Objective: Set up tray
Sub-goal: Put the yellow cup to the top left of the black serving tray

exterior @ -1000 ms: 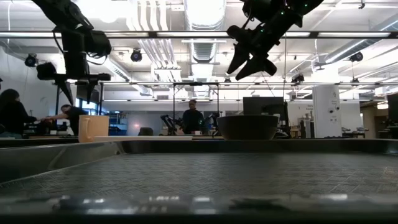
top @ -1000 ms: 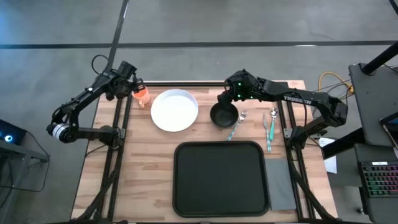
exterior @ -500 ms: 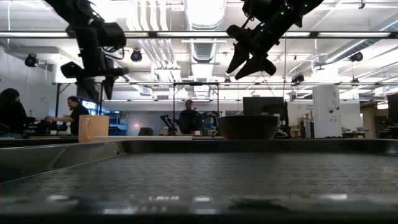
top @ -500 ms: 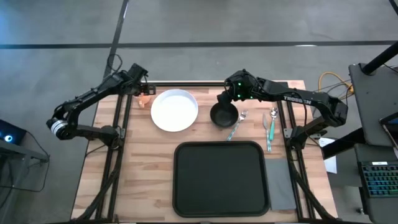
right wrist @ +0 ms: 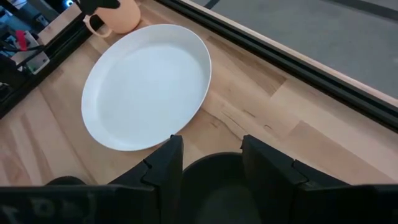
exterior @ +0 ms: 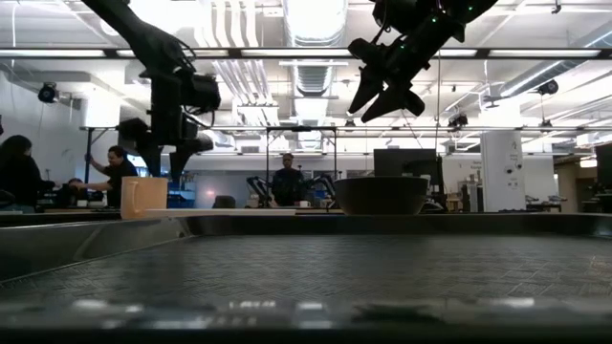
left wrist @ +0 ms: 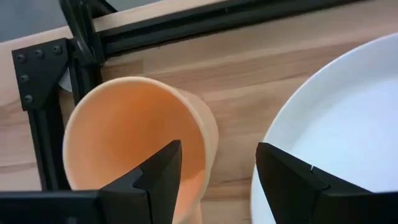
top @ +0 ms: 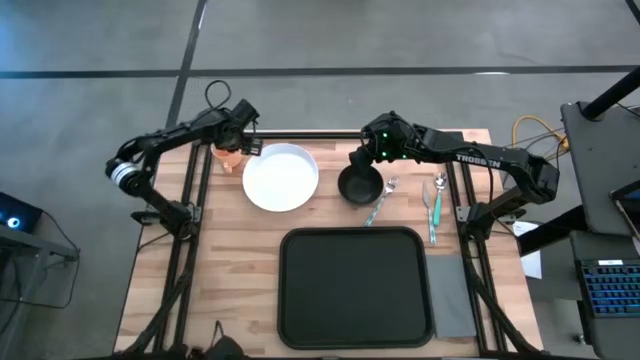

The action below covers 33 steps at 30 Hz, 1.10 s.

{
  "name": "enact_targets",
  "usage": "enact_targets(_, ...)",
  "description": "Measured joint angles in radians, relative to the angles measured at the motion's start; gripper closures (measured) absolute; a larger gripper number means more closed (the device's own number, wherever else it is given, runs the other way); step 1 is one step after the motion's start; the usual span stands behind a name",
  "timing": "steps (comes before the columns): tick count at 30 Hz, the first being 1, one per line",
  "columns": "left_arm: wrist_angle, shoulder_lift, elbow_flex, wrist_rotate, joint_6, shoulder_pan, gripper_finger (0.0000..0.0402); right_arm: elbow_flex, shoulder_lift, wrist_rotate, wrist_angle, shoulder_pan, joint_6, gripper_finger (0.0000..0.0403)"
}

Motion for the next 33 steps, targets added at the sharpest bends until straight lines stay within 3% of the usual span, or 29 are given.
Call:
enact_targets(11,-0.046,0.056,0.005,-0.015,0.068,0.0,0.0229,0.0,0.0,0.0,0.0,0.0,0.0,0.0253)
enact_targets(23,-0.043,0.056,0.005,-0.008,0.14,-0.004,0.0393,0.0,0.0,-0.002,0.0,0.0,0.0,0.0257)
enact_targets(33,-0.166,-0.008,0.07,-0.01,0.114,-0.095,0.04,0.0,-0.016,-0.005,0.0,0.01,-0.015,0.0267)
